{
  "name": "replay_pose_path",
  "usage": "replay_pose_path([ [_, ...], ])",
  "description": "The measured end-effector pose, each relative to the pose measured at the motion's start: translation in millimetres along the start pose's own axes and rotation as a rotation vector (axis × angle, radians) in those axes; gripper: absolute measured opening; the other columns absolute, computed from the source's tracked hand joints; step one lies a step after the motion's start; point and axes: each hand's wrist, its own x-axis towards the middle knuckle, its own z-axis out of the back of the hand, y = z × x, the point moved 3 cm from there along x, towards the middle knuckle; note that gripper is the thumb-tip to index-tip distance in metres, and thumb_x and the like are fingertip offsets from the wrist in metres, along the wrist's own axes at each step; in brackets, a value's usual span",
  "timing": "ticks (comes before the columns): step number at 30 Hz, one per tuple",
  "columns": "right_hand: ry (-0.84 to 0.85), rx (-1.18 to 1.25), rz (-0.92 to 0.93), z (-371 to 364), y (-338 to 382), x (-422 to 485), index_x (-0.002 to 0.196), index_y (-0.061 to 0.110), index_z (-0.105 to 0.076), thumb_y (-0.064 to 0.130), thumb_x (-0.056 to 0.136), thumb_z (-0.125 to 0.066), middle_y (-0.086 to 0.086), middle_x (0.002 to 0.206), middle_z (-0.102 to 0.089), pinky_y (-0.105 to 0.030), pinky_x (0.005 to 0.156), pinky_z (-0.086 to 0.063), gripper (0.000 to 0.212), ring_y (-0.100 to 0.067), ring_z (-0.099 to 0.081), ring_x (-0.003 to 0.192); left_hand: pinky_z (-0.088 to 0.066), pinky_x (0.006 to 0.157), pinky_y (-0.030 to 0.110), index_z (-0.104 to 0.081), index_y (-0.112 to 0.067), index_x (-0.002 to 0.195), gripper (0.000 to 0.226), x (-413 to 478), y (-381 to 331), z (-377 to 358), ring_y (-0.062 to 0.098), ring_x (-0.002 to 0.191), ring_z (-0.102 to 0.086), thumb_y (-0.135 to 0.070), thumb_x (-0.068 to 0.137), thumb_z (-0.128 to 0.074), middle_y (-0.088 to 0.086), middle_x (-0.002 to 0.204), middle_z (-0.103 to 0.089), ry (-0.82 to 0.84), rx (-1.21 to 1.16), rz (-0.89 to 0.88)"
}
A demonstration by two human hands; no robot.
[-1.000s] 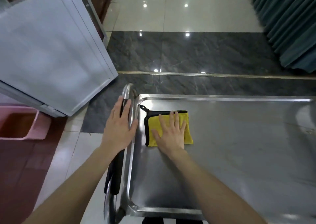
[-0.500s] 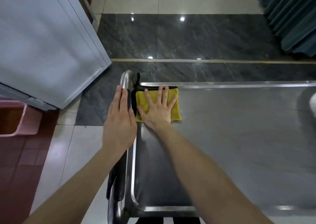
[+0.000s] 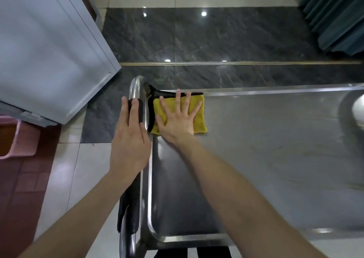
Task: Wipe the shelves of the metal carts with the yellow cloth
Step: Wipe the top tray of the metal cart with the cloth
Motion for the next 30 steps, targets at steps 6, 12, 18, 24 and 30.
replay_pose_path([
  [6,-0.046,-0.031,-0.192,12,-137,-29,0.167,0.053,-0.004,0.088,0.096,-0.017,-0.007,0.179,0.011,-0.077,0.120,0.007,0.080,-0.037,0.023,0.162,-0.050,0.113,0.053,-0.017,-0.026,0.172,0.063,0,1,-1,0.027,0.159,-0.031,-0.020,0.113,-0.040,-0.007,0.181,-0.002,0.010,-0.001,0.012],
  [12,-0.041,-0.016,-0.187,13,-114,-13,0.169,0.046,0.000,0.087,0.096,-0.011,-0.018,0.176,0.017,-0.073,0.123,0.007,0.084,-0.036,0.026,0.161,-0.050,0.113,0.055,-0.015,-0.026,0.172,0.065,1,-1,-1,0.029,0.157,-0.034,-0.021,0.114,-0.041,-0.004,0.181,-0.002,0.011,0.022,0.013],
  [18,-0.041,0.008,-0.015,-6,-16,-53,0.169,0.046,-0.003,0.080,0.101,-0.009,-0.017,0.176,0.017,-0.075,0.122,0.005,0.076,-0.040,0.023,0.161,-0.054,0.107,0.057,-0.020,-0.020,0.171,0.062,3,0,0,0.033,0.156,-0.037,-0.021,0.112,-0.040,0.005,0.181,-0.008,-0.012,0.045,-0.036],
  [24,0.097,0.041,0.085,-25,-11,-230,0.168,0.048,0.002,0.080,0.103,-0.018,-0.017,0.176,0.017,-0.078,0.121,0.000,0.076,-0.040,0.022,0.161,-0.053,0.110,0.051,-0.016,-0.028,0.172,0.063,3,0,2,0.030,0.152,-0.043,-0.022,0.114,-0.039,-0.003,0.181,-0.001,0.004,-0.024,-0.016],
  [30,0.021,0.024,-0.071,5,-20,-20,0.168,0.048,-0.002,0.086,0.097,-0.009,-0.013,0.177,0.017,-0.075,0.120,0.011,0.081,-0.036,0.025,0.161,-0.041,0.122,0.044,-0.036,-0.015,0.166,0.056,2,2,5,0.025,0.150,-0.037,-0.020,0.110,-0.039,0.011,0.166,-0.029,-0.116,-0.085,-0.081],
])
